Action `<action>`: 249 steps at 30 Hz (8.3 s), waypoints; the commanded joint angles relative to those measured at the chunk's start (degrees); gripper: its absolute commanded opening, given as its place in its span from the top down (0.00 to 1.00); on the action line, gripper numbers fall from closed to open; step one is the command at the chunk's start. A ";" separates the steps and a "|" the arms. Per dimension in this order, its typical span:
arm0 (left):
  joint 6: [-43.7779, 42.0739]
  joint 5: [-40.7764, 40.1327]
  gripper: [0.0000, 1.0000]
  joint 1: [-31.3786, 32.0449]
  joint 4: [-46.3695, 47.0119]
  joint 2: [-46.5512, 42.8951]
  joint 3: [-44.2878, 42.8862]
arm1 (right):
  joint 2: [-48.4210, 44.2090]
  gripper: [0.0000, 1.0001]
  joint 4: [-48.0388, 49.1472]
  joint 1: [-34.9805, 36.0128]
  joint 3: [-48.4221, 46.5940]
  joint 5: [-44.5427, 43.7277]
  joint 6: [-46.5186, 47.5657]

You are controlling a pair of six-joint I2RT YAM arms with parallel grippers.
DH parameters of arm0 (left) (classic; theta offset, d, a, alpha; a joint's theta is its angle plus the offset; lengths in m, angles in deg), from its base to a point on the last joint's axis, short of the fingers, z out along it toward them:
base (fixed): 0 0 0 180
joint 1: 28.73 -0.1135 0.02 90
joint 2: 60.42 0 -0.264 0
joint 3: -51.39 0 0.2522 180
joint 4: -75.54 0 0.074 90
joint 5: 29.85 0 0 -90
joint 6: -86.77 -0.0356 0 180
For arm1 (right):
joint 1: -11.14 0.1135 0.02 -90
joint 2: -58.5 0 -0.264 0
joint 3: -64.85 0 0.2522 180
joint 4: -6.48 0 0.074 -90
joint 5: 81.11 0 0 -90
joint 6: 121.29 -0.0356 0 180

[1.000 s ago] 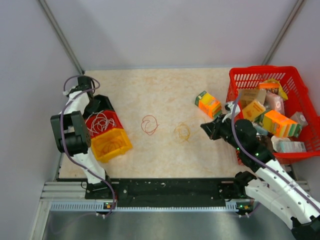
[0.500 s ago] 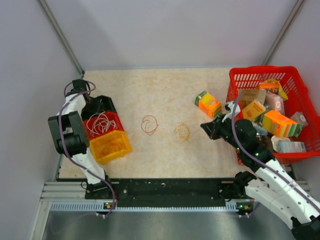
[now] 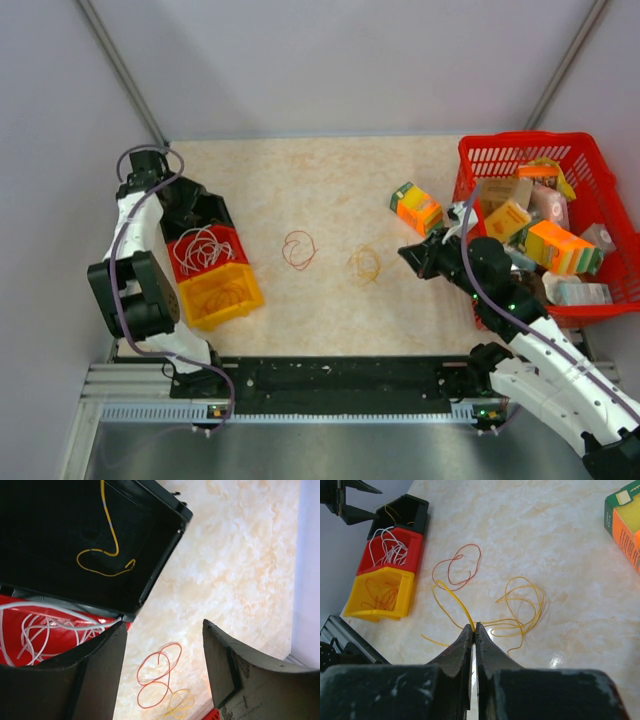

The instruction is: Untangle the cables

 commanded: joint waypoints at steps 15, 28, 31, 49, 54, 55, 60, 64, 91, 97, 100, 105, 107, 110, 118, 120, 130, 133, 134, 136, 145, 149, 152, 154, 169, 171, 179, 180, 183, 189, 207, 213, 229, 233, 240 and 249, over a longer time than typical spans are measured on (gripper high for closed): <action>-13.77 -1.03 0.23 -13.66 4.31 -7.11 -3.19 | 0.23 1.00 2.68 -0.68 -0.32 2.48 -0.66; -7.89 5.73 0.33 -19.39 2.54 2.93 -5.06 | 1.46 1.00 3.65 -0.59 -0.41 5.47 0.30; -4.03 6.25 0.33 -19.39 0.96 3.72 -4.71 | 1.64 1.00 3.74 -0.68 -0.49 5.12 1.18; 11.01 2.21 0.46 -18.95 7.02 9.34 -4.00 | 0.59 1.00 3.65 -0.68 -0.06 5.47 0.48; 11.81 1.60 0.53 -18.42 8.17 9.96 -4.52 | 0.58 1.00 3.56 -0.68 -0.23 5.30 0.13; 12.16 1.86 0.53 -18.33 7.82 10.40 -4.70 | 0.50 1.00 3.48 -0.68 -0.14 5.21 0.04; 14.00 0.73 0.52 -17.89 6.15 11.54 -5.49 | -0.29 1.00 3.39 -0.59 -0.06 4.86 -0.31; 15.85 -1.39 0.51 -17.37 5.71 11.63 -5.84 | -0.56 1.00 3.12 -0.68 0.03 4.24 -0.31; 10.15 -7.98 1.00 -11.57 5.36 6.98 -8.48 | -0.82 1.00 3.12 -0.68 -0.06 3.36 -0.57; 0.66 -10.34 1.00 -7.53 11.76 -0.22 -4.89 | -1.00 1.00 3.21 -0.68 0.38 3.54 -1.10; -2.24 -11.67 1.00 -6.12 11.86 -3.04 -3.30 | -1.26 1.00 2.95 -0.68 0.47 3.54 -1.01; -7.61 -12.01 1.00 -3.49 7.48 -7.17 -2.07 | -1.53 1.00 2.68 -0.68 0.47 3.36 -0.93; -7.79 -14.04 1.00 -2.08 5.71 -9.63 -0.50 | -1.18 1.00 2.95 -0.60 0.38 3.54 -0.93; -3.68 -15.80 1.00 -1.02 3.52 -13.15 3.02 | -0.91 1.00 2.95 -0.60 0.56 4.06 -1.01; 6.00 -19.21 1.00 4.68 -1.41 -19.12 4.88 | -1.52 1.00 2.69 -0.68 0.56 4.33 -1.10; 6.97 -22.38 1.00 6.18 -1.41 -22.02 5.31 | -1.87 1.00 2.16 -0.68 0.39 4.15 -0.93; 10.49 -26.44 1.00 8.65 -6.15 -32.13 5.23 | -2.40 1.00 1.37 -0.59 -0.41 5.29 -0.93; 11.98 -23.99 1.00 8.74 -7.29 -32.23 5.23 | -2.93 1.00 1.19 -0.68 -0.41 5.47 -1.01; 13.12 -23.20 1.00 8.65 -8.78 -31.44 4.71 | -2.93 1.00 1.19 -0.68 -0.32 5.38 -0.93; 16.36 -21.09 1.00 8.74 -12.47 -29.43 3.04 | -3.28 1.00 1.02 -0.68 -0.23 5.38 -1.10; 30.69 -13.63 1.00 9.27 -23.74 -20.55 -1.45 | -3.20 1.00 0.93 -0.68 -0.14 5.30 -1.36; 34.83 -4.13 1.00 10.23 -19.78 -16.51 -0.48 | -3.11 1.00 1.10 -0.59 -0.06 5.21 -1.63; 36.23 -4.99 1.00 13.39 -18.90 -13.34 -3.81 | -3.37 1.00 1.10 -0.60 0.30 4.95 -1.80; 38.08 -4.82 1.00 14.88 -18.12 -12.28 -4.44 | -3.63 1.00 1.02 -0.68 0.47 4.77 -1.72; 39.77 -5.87 1.00 6.64 -4.86 -10.00 0.75 | -3.55 1.00 0.14 -0.60 0.38 3.45 -0.66; 38.10 -5.96 1.00 4.88 -2.04 -8.59 0.05 | -3.11 1.00 0.14 -0.68 0.38 3.36 -0.66; 31.59 -3.77 1.00 2.24 -2.21 -0.24 -10.85 | -1.44 1.00 1.19 -0.68 0.21 3.63 -0.75; 31.50 -3.24 1.00 1.97 -1.42 0.63 -11.38 | -1.09 1.00 1.36 -0.60 0.21 3.89 -0.84; 29.31 -1.92 1.00 1.45 4.45 2.75 -12.17 | -1.00 1.00 1.37 -0.68 0.38 3.89 -0.93; 27.19 0.45 1.00 0.83 8.17 4.51 -8.41 | -1.52 1.00 1.10 -0.68 0.39 3.45 -1.10; 12.52 -25.65 1.00 -0.75 11.86 -4.81 7.52 | -2.67 1.00 0.22 -0.68 0.30 4.07 -1.72; 11.28 -21.97 1.00 -0.67 11.42 0.64 5.32 | -1.79 1.00 0.31 -0.68 -0.14 4.15 -1.63; 5.75 -9.41 0.02 -0.31 2.19 -10.15 -0.14 | 1.72 1.00 -2.85 -0.68 -5.41 6.26 1.36; 3.64 4.64 0.02 0.65 9.46 -17.88 6.61 | 2.25 1.00 -5.04 -0.68 -8.66 6.44 2.50; -8.37 25.15 0.05 13.10 27.27 -26.52 10.88 | 3.04 1.00 -9.35 -0.68 -19.37 8.01 2.15; -16.75 40.51 0.11 30.52 39.97 -27.04 10.15 | 7.96 1.00 -12.52 -0.68 -38.45 10.66 -0.22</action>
